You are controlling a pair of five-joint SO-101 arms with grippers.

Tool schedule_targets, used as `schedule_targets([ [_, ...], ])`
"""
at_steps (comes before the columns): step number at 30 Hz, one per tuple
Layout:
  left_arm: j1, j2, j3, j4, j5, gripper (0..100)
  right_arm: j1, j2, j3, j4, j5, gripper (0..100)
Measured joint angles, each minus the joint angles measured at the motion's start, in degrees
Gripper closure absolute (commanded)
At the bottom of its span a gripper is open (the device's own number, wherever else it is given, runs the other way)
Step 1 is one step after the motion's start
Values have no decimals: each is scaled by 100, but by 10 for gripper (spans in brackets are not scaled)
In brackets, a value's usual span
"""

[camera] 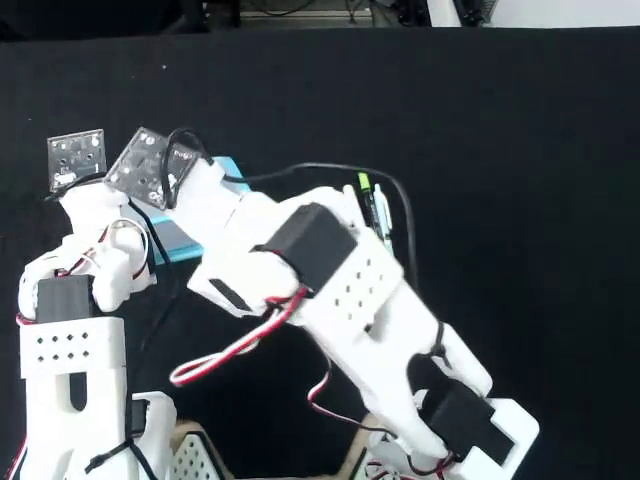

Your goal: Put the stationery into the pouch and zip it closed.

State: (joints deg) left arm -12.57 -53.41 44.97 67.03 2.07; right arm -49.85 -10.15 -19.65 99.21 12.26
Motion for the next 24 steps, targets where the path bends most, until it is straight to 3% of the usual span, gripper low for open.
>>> schedule_targets([
  [3, 0, 0, 0, -9, 0, 968, 466, -114, -53, 0, 35, 692],
  [7, 0, 0, 0, -9, 0, 968, 1600, -185, 9, 0, 35, 691],
  [13, 0, 0, 0, -9, 0, 968, 3226, -44, 1547, -826, 26, 691],
  [20, 0, 0, 0, -9, 0, 968, 3622, 352, 3455, -2699, 26, 694],
  [24, 0, 0, 0, -9, 0, 967, 3622, 624, 3648, -2919, 26, 695],
])
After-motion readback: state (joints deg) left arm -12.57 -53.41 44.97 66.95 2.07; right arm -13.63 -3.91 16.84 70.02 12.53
